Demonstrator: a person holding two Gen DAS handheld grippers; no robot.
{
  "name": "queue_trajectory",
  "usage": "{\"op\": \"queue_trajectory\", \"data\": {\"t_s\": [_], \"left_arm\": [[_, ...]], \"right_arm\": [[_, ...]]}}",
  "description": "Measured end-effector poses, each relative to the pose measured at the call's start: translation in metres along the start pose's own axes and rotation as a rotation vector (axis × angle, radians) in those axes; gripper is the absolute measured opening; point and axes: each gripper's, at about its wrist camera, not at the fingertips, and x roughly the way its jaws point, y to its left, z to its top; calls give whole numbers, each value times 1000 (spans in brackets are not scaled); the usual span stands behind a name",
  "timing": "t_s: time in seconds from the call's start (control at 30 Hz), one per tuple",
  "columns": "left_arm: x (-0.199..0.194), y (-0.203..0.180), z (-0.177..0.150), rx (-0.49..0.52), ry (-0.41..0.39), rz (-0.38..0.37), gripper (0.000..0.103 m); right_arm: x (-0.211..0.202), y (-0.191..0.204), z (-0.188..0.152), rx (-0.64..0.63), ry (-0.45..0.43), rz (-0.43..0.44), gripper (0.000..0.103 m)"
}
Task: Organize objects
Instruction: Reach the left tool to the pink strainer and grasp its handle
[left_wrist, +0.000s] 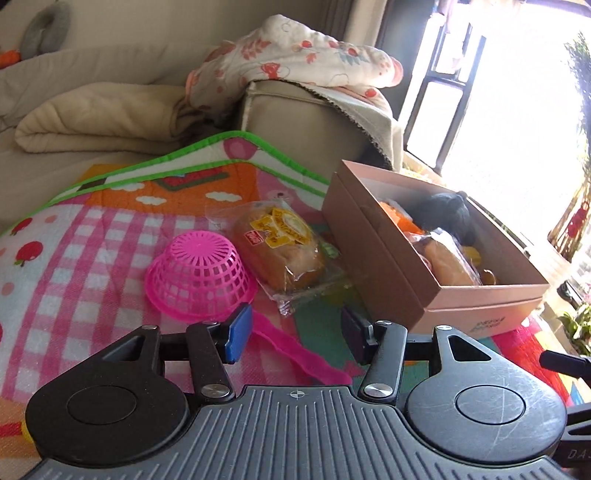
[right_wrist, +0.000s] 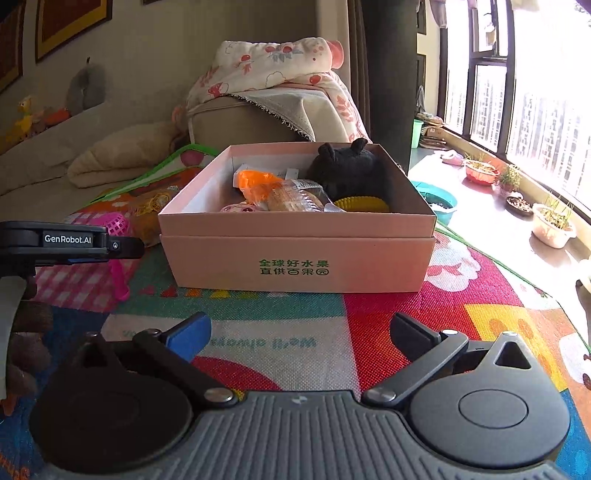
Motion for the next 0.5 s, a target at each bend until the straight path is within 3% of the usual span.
{"op": "queue_trajectory", "data": {"t_s": [0.1,0.2,0.3,0.4,0.5], "left_arm": [[-5,-8,-7,56,16,-36,57],[-13,-9,-19,63,64,-92,56],[-26,-6,-27,74,61,-104,56],[-32,3,-28,22,62,-99,52],[-35,11,-23,-30,25,-39,52]], "right_arm": [[1,-3,0,23,3,-6,103],[0,-7,0,42,0,-6,103],[-1,-7,0,47,-3,-6,103],[0,-6,1,44,8,-13,103],[0,-6,0,48,5,-23,103]]}}
